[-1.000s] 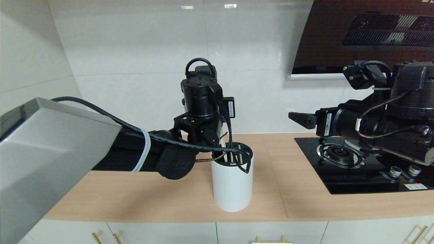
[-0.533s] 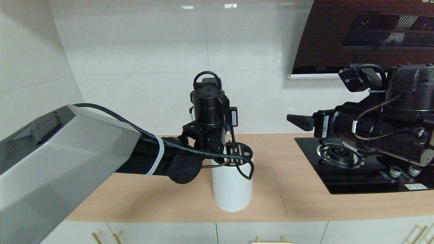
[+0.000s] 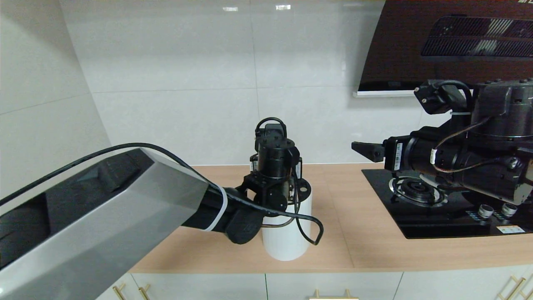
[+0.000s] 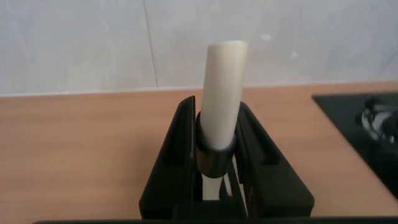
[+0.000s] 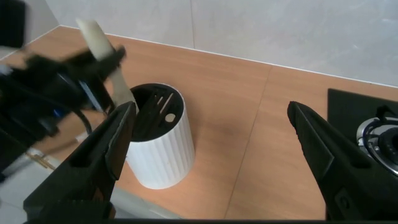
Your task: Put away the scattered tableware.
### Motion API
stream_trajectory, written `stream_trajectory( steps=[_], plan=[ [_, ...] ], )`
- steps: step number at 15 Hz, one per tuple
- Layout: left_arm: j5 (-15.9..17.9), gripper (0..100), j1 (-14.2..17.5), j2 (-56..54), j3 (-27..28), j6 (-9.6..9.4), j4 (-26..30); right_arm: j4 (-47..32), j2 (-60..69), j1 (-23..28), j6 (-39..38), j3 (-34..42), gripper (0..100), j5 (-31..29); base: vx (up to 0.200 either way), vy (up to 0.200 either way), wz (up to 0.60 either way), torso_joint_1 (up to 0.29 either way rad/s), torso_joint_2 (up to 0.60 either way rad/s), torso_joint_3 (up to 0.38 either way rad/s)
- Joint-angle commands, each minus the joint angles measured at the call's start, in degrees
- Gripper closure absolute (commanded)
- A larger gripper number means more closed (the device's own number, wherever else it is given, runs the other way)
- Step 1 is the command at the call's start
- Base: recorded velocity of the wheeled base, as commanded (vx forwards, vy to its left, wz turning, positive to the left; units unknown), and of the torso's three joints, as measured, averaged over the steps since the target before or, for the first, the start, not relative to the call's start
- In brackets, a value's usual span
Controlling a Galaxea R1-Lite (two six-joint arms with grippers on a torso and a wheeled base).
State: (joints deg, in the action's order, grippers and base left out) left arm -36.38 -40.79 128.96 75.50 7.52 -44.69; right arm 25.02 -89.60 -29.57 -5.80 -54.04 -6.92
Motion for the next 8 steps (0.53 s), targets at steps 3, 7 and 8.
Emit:
stream_trajectory(
  steps=[3, 7, 8],
  plan=[
    [-0.1, 100, -0.2, 2.4, -0.8, 0.92, 0.0, 0.0, 0.0, 0.0, 0.0, 0.0, 0, 0.0, 0.0, 0.0, 0.0, 0.0, 0.0, 0.0],
    [-0.1, 100, -0.1, 2.2, -1.8, 1.0, 0.0, 0.0, 0.0, 0.0, 0.0, 0.0, 0, 0.0, 0.0, 0.0, 0.0, 0.0, 0.0, 0.0],
    [-0.1, 100, -0.1, 2.1, -1.8, 1.0, 0.0, 0.0, 0.0, 0.0, 0.0, 0.0, 0, 0.0, 0.0, 0.0, 0.0, 0.0, 0.0, 0.0]
  ],
)
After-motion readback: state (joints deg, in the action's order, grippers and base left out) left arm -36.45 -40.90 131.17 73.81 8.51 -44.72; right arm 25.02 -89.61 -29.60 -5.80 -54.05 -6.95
